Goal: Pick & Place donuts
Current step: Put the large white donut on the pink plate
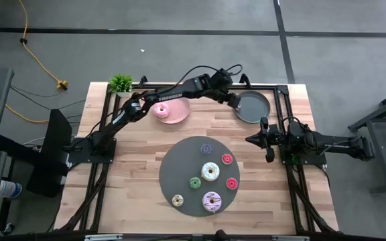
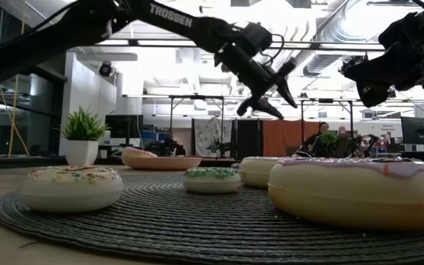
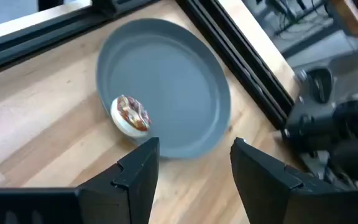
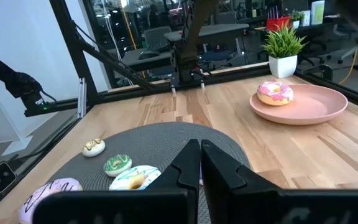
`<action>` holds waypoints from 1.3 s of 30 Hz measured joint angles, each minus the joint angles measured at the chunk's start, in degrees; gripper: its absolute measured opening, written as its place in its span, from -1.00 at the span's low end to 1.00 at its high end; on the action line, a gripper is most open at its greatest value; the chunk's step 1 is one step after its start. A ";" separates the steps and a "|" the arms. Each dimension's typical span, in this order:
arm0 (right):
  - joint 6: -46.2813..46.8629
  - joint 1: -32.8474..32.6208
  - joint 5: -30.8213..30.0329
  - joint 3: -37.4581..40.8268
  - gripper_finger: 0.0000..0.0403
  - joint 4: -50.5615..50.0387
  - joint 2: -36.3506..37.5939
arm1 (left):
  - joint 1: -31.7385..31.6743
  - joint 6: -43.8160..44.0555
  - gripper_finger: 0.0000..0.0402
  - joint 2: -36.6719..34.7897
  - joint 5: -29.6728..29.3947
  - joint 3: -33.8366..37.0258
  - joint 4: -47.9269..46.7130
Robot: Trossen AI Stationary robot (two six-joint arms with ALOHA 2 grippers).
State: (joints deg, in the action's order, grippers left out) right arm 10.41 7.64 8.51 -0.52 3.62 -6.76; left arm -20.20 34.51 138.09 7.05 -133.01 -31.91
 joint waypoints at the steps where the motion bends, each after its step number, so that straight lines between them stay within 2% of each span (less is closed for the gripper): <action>1: 0.00 0.00 0.00 -0.02 -0.98 0.01 0.00 | 0.18 -0.94 -0.05 -0.92 0.70 0.88 -0.22; 6: 0.00 0.01 0.00 -0.01 -0.96 0.01 0.00 | 1.24 -3.20 -0.05 -6.92 4.40 8.86 -1.01; 11: 0.02 0.00 0.00 0.00 -0.96 0.01 0.00 | 2.40 -3.20 -0.05 -15.64 4.47 22.54 1.68; 18: 0.00 0.01 0.00 0.00 -0.96 0.02 0.01 | 5.20 -2.78 -0.05 -28.07 5.66 43.18 10.31; 23: 0.02 0.02 0.00 -0.01 -0.97 -0.04 0.00 | 7.72 -1.07 -0.05 -33.68 5.91 53.29 12.03; 27: 0.00 0.02 0.00 -0.02 -0.96 0.01 0.02 | 10.16 1.94 -0.05 -35.57 6.09 57.79 12.27; 34: 0.00 0.00 0.00 -0.02 -0.95 -0.01 0.02 | 14.65 11.88 -0.05 -35.85 8.30 60.59 12.53; 39: 0.00 0.01 0.00 0.00 -0.96 0.01 0.02 | 18.12 15.99 -0.05 -35.85 5.64 62.24 12.37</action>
State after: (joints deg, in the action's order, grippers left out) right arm 10.41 7.65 8.51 -0.51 3.64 -6.74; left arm -2.07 50.50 102.24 12.69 -70.77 -19.54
